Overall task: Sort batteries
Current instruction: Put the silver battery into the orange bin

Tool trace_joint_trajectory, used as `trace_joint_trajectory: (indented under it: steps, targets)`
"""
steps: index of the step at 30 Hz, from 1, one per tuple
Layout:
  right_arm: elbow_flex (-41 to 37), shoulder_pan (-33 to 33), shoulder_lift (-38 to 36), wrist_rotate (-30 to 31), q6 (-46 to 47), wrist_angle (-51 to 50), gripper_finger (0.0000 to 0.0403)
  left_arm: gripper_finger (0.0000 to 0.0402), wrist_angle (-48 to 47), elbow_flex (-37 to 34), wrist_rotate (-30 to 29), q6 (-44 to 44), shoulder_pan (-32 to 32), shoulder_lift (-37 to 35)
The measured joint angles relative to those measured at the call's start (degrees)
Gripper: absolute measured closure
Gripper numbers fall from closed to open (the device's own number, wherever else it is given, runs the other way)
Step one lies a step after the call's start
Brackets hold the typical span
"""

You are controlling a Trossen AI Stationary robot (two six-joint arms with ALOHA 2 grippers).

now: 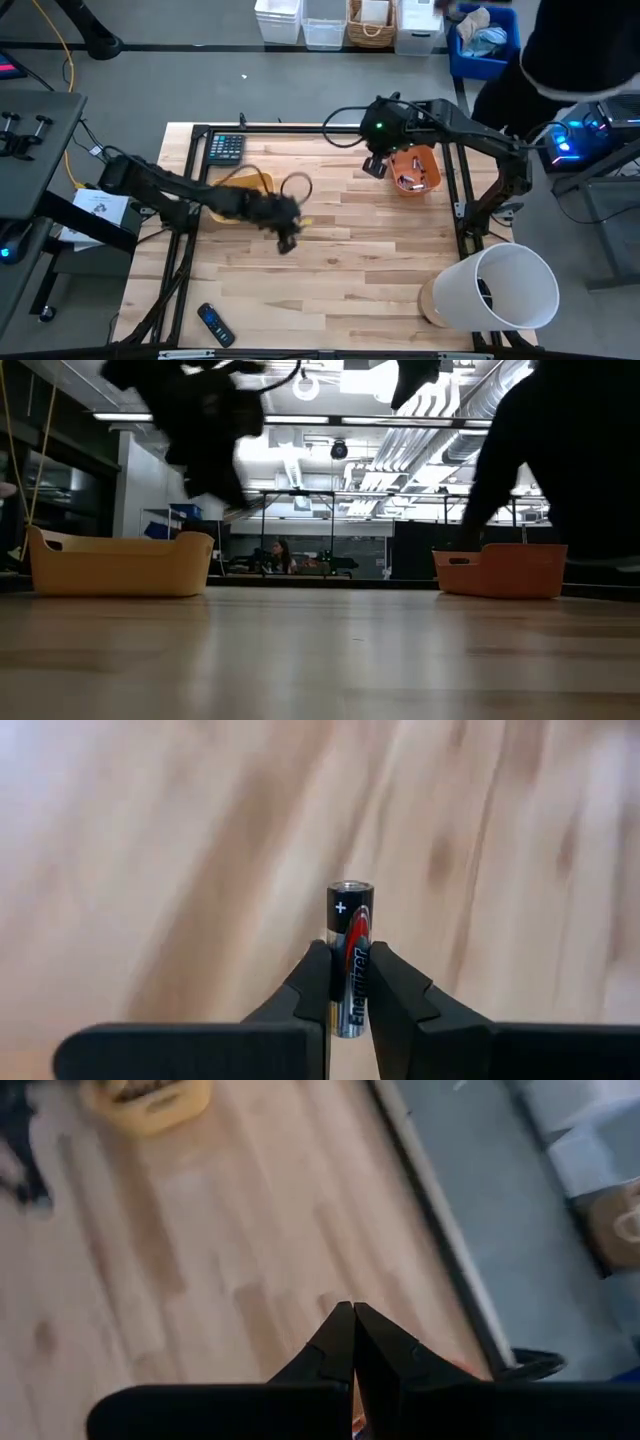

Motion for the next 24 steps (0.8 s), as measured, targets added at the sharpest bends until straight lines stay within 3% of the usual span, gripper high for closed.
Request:
trace_joint_trajectory:
  steps: [5,10,17,24]
  targets:
    - [0.00,-0.60,-3.73,4.55,3.17,5.66,0.0403,0.0375,11.18,2.30,0.71,4.81,8.55,2.15]
    - [0.00,-2.18,-7.85,4.73,8.78,12.03,0.0403,0.0375,22.19,8.92,6.20,9.01,14.50,9.72]
    - [0.00,-3.61,-9.83,6.68,16.62,12.84,0.0403,0.0375,27.08,28.17,13.18,18.34,18.44,26.72]
    - [0.00,-3.54,-9.57,10.12,19.66,13.18,0.0403,0.0375,28.52,49.53,13.51,20.47,20.48,43.62]
